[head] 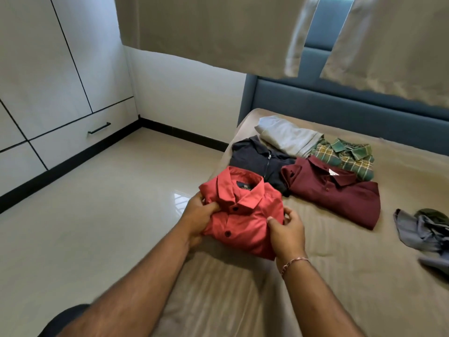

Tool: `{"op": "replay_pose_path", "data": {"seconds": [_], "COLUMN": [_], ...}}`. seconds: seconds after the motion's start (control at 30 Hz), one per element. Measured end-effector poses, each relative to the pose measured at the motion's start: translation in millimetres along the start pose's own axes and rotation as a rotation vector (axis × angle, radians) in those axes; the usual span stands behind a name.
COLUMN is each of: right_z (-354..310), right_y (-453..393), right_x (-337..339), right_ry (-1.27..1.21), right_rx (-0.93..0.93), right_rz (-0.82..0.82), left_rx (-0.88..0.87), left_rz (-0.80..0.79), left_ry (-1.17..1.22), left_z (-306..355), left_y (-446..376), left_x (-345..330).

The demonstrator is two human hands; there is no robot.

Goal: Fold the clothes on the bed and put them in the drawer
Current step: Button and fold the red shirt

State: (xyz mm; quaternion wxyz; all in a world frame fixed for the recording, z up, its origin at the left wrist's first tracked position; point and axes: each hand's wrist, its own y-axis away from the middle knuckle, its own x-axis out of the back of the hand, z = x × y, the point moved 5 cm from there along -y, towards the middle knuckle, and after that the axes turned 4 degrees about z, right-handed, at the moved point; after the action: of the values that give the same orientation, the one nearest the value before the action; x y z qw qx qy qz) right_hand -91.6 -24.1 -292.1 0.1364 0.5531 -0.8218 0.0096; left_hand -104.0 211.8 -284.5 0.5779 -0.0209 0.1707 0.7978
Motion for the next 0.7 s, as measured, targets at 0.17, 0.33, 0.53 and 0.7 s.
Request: {"op": "replay_pose_path", "data": {"seconds": [0.17, 0.33, 0.53, 0.7], "right_z": [-12, -34, 31, 7], "right_y": [-42, -29, -27, -30], "right_x": [-12, -52, -82, -57], "right_ry": [0.266, 0.626, 0.991, 0.696], "right_rx": [-0.019, 0.594, 0.431, 0.375], "right_rz": [0.127, 0.089, -0.366, -0.221], "left_rx": [-0.034, -0.847, -0.531, -0.529], "left_rz": [0.238, -0.032, -0.235, -0.232], "left_ry": [-0.208, -1.029, -1.447, -1.413], "left_z": [22, 44, -36, -10], "left_y": [-67, -56, -69, -55], "left_x": [5, -16, 11, -1]}}
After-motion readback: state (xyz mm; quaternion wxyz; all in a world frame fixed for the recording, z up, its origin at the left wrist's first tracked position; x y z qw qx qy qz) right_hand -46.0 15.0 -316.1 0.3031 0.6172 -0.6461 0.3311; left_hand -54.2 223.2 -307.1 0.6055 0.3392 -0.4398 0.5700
